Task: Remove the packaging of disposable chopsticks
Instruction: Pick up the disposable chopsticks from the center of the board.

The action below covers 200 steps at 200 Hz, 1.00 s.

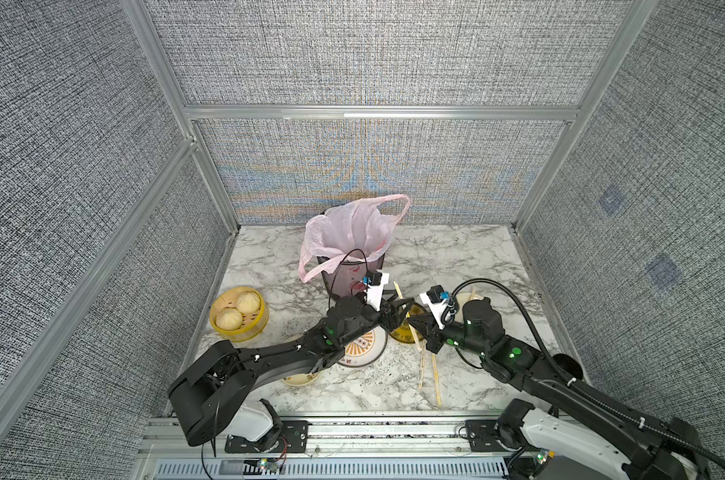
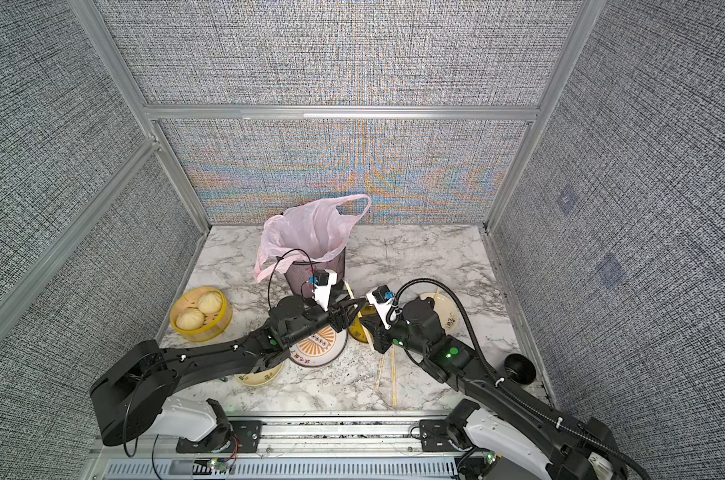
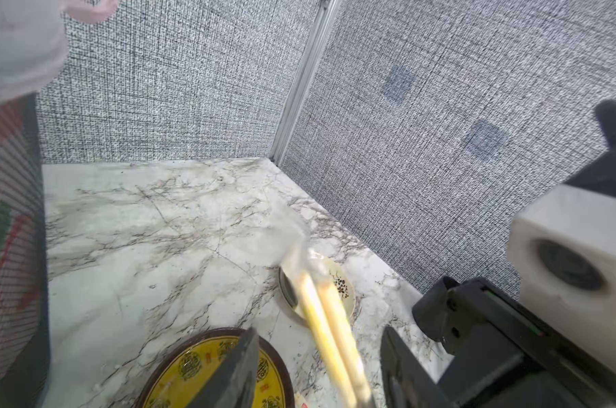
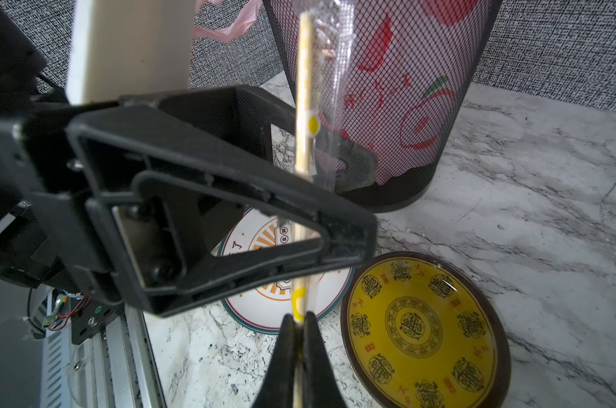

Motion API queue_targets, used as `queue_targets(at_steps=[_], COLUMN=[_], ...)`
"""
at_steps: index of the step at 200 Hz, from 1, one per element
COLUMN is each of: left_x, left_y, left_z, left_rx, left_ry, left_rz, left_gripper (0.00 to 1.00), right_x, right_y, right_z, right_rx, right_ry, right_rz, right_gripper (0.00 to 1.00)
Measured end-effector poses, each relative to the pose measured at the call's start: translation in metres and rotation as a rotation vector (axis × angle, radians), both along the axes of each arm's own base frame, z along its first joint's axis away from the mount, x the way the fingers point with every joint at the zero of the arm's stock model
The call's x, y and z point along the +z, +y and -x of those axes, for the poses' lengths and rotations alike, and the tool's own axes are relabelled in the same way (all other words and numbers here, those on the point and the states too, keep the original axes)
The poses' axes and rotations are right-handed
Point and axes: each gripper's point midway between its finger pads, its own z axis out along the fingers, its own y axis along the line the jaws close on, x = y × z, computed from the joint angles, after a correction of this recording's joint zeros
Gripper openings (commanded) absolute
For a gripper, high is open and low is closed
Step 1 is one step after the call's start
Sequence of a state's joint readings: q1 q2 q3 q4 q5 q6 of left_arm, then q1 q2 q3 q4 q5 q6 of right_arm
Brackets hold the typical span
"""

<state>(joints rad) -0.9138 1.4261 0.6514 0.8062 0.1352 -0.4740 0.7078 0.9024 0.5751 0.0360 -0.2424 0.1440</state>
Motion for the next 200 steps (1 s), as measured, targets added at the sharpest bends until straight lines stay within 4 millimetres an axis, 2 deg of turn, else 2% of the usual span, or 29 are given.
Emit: queue_targets(at_steps=[7, 29, 51, 62, 66, 77, 86, 94, 101, 129, 153, 182, 200], left_x=[0.003, 0.008, 0.01, 0.013, 0.013, 0.012, 0.013, 0.017, 0.022, 0.044, 0.061, 0.071, 0.071], left_y=[-0.001, -0.005, -0.01, -0.014, -0.015, -0.017, -0.018, -0.02, -0.021, -0.021, -0.019, -0.015, -0.013], left_z=[0.001, 0.007, 0.007, 0.01, 0.01, 0.01, 0.01, 0.012, 0.013, 0.026, 0.041, 0.058, 0.065], left_rx=[-0.008, -0.045, -0.07, -0.091, -0.093, -0.103, -0.111, -0.126, -0.139, -0.201, -0.264, -0.336, -0.361], left_ry=[-0.008, -0.02, -0.009, -0.019, -0.021, -0.017, -0.014, -0.027, -0.041, -0.12, -0.188, -0.253, -0.275], left_rz=[0.011, 0.032, 0.045, 0.048, 0.046, 0.043, 0.041, 0.042, 0.042, 0.036, 0.026, 0.022, 0.018], left_gripper=[0.2, 0.18, 0.06, 0.03, 0.02, 0.01, 0.01, 0.01, 0.0, 0.0, 0.0, 0.0, 0.0], right_x=[-0.001, -0.002, -0.003, -0.004, -0.004, -0.005, -0.004, -0.004, -0.005, -0.013, -0.011, -0.012, -0.01], right_y=[0.0, 0.0, 0.002, 0.002, 0.002, 0.002, 0.002, 0.002, 0.001, -0.005, 0.002, 0.007, 0.011], right_z=[0.0, 0.0, -0.002, -0.003, -0.003, -0.004, -0.005, -0.005, -0.006, -0.007, 0.001, 0.016, 0.025], right_rx=[0.0, 0.001, 0.0, 0.0, -0.002, -0.005, -0.009, -0.008, -0.006, 0.016, 0.096, 0.186, 0.241], right_ry=[0.001, 0.003, 0.002, 0.0, 0.001, 0.003, 0.001, -0.005, -0.009, -0.023, -0.047, -0.082, -0.094], right_rz=[0.001, 0.002, 0.002, 0.003, 0.004, 0.002, -0.004, -0.01, -0.017, -0.046, -0.088, -0.125, -0.142], right_gripper=[0.0, 0.0, 0.0, 0.0, 0.08, 0.42, 0.65, 0.79, 0.82, 0.82, 0.71, 0.44, 0.24])
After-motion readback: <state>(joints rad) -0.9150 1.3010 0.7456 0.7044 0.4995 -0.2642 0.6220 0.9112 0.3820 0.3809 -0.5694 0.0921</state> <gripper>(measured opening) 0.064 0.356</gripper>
